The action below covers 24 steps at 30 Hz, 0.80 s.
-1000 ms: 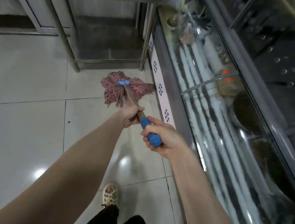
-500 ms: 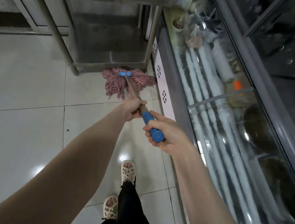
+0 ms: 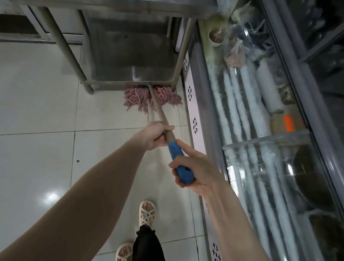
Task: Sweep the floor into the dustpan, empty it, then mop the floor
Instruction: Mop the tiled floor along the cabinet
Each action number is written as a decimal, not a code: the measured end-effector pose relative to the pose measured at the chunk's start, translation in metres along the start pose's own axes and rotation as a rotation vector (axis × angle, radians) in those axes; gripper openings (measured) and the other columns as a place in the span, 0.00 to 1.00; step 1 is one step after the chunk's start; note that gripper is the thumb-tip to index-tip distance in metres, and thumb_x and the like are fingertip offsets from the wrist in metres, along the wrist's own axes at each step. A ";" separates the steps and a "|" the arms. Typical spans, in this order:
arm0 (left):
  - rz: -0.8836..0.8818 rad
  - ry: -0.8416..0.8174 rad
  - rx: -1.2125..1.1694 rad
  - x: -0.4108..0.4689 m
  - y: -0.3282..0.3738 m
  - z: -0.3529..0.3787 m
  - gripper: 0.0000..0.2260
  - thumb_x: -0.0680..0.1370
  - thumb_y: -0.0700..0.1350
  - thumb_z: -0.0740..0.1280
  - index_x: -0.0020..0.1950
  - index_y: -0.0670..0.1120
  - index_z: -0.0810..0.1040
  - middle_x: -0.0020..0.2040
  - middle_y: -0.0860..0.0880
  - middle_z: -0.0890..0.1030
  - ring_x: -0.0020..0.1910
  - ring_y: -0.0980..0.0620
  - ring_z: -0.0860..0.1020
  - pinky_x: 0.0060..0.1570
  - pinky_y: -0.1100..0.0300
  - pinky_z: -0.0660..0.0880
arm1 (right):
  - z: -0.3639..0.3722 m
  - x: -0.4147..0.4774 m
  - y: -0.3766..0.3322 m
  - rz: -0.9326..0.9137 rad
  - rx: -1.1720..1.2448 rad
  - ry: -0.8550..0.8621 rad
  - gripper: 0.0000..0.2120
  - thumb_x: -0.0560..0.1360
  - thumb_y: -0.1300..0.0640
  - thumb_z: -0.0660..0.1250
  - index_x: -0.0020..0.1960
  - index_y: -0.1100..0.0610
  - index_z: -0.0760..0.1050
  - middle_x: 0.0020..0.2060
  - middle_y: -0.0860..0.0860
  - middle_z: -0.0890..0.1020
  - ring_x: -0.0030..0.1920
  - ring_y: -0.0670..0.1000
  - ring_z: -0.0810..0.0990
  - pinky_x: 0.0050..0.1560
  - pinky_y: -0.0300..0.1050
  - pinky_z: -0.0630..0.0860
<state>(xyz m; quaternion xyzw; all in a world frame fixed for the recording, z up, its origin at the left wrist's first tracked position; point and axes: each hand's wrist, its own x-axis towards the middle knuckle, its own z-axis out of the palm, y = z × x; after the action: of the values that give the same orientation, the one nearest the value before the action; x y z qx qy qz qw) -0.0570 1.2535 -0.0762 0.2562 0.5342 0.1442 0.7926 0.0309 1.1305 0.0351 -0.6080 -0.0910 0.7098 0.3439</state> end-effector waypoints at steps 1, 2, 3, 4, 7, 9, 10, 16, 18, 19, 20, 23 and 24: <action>-0.005 -0.009 0.002 -0.002 0.000 -0.002 0.04 0.80 0.37 0.62 0.46 0.41 0.68 0.35 0.45 0.69 0.33 0.52 0.71 0.25 0.64 0.76 | 0.001 0.000 0.001 0.003 -0.006 -0.002 0.32 0.69 0.74 0.66 0.67 0.48 0.72 0.41 0.60 0.74 0.27 0.51 0.73 0.23 0.40 0.70; -0.004 -0.012 0.000 -0.005 0.001 -0.006 0.04 0.80 0.37 0.62 0.45 0.41 0.69 0.35 0.45 0.69 0.33 0.52 0.71 0.25 0.64 0.76 | 0.004 0.000 0.001 -0.003 -0.019 -0.007 0.34 0.69 0.74 0.66 0.69 0.48 0.70 0.42 0.60 0.75 0.28 0.51 0.73 0.24 0.41 0.71; -0.008 -0.009 -0.003 -0.006 0.003 -0.010 0.04 0.80 0.38 0.62 0.45 0.41 0.69 0.36 0.45 0.70 0.34 0.52 0.71 0.26 0.64 0.76 | 0.009 0.001 0.000 -0.006 -0.031 -0.013 0.35 0.69 0.74 0.66 0.71 0.48 0.68 0.42 0.60 0.76 0.28 0.51 0.74 0.25 0.42 0.72; -0.012 -0.007 -0.004 -0.011 0.003 -0.016 0.05 0.80 0.38 0.62 0.45 0.41 0.70 0.36 0.45 0.70 0.34 0.52 0.72 0.26 0.64 0.77 | 0.015 -0.001 0.001 -0.006 -0.038 -0.018 0.36 0.69 0.74 0.67 0.72 0.49 0.67 0.42 0.60 0.76 0.28 0.51 0.74 0.25 0.42 0.73; -0.014 0.004 0.013 -0.029 0.002 -0.029 0.05 0.80 0.39 0.63 0.45 0.41 0.71 0.36 0.46 0.72 0.33 0.53 0.74 0.28 0.64 0.78 | 0.033 -0.007 0.007 -0.014 -0.060 -0.019 0.37 0.69 0.73 0.67 0.74 0.51 0.65 0.40 0.58 0.77 0.27 0.51 0.75 0.25 0.42 0.74; -0.016 0.005 0.021 -0.045 -0.002 -0.035 0.05 0.80 0.40 0.63 0.44 0.41 0.71 0.35 0.46 0.74 0.28 0.54 0.77 0.28 0.64 0.78 | 0.044 -0.016 0.014 -0.015 -0.076 -0.008 0.37 0.69 0.73 0.67 0.74 0.51 0.65 0.40 0.58 0.77 0.26 0.50 0.75 0.26 0.41 0.74; -0.012 0.010 0.015 -0.054 -0.005 -0.040 0.06 0.80 0.39 0.63 0.44 0.41 0.71 0.34 0.47 0.75 0.25 0.55 0.78 0.28 0.64 0.78 | 0.050 -0.023 0.019 -0.018 -0.076 -0.008 0.37 0.69 0.73 0.67 0.74 0.51 0.65 0.40 0.58 0.78 0.26 0.50 0.75 0.25 0.40 0.74; 0.019 0.010 0.026 -0.125 -0.057 -0.083 0.05 0.80 0.40 0.64 0.44 0.41 0.71 0.38 0.46 0.76 0.35 0.53 0.77 0.35 0.62 0.81 | 0.094 -0.076 0.084 -0.055 -0.107 -0.026 0.34 0.70 0.72 0.66 0.73 0.54 0.65 0.41 0.57 0.78 0.26 0.50 0.75 0.23 0.38 0.71; 0.021 0.011 0.033 -0.149 -0.077 -0.102 0.05 0.79 0.40 0.64 0.45 0.41 0.71 0.39 0.45 0.76 0.38 0.52 0.78 0.37 0.61 0.80 | 0.112 -0.093 0.110 -0.057 -0.122 -0.042 0.32 0.71 0.72 0.66 0.72 0.54 0.66 0.39 0.57 0.77 0.27 0.50 0.75 0.22 0.37 0.71; 0.021 0.010 0.037 -0.160 -0.086 -0.111 0.05 0.79 0.40 0.64 0.45 0.41 0.71 0.40 0.45 0.77 0.38 0.51 0.78 0.37 0.61 0.80 | 0.120 -0.100 0.123 -0.060 -0.134 -0.035 0.31 0.71 0.72 0.66 0.71 0.53 0.67 0.38 0.56 0.77 0.27 0.50 0.75 0.22 0.36 0.71; 0.025 0.012 0.047 -0.178 -0.099 -0.124 0.05 0.79 0.40 0.64 0.45 0.41 0.71 0.40 0.44 0.77 0.39 0.51 0.78 0.36 0.61 0.80 | 0.133 -0.112 0.139 -0.060 -0.133 -0.046 0.31 0.71 0.72 0.66 0.71 0.53 0.67 0.38 0.56 0.78 0.28 0.50 0.75 0.22 0.36 0.71; 0.021 0.027 0.058 -0.215 -0.128 -0.154 0.06 0.79 0.40 0.64 0.44 0.41 0.71 0.41 0.44 0.77 0.39 0.51 0.78 0.35 0.61 0.81 | 0.158 -0.137 0.177 -0.035 -0.117 -0.097 0.27 0.72 0.72 0.65 0.65 0.51 0.71 0.39 0.56 0.78 0.29 0.50 0.74 0.22 0.36 0.71; 0.016 0.042 0.065 -0.228 -0.136 -0.163 0.05 0.79 0.40 0.65 0.44 0.41 0.71 0.41 0.44 0.77 0.39 0.51 0.78 0.34 0.61 0.81 | 0.166 -0.143 0.188 -0.027 -0.124 -0.119 0.22 0.72 0.72 0.65 0.59 0.51 0.73 0.39 0.56 0.77 0.29 0.50 0.74 0.23 0.36 0.72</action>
<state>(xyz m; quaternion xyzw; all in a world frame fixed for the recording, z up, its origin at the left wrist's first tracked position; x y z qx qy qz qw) -0.3017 1.0674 -0.0244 0.2830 0.5530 0.1383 0.7714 -0.1901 0.9527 0.0876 -0.5835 -0.1631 0.7330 0.3092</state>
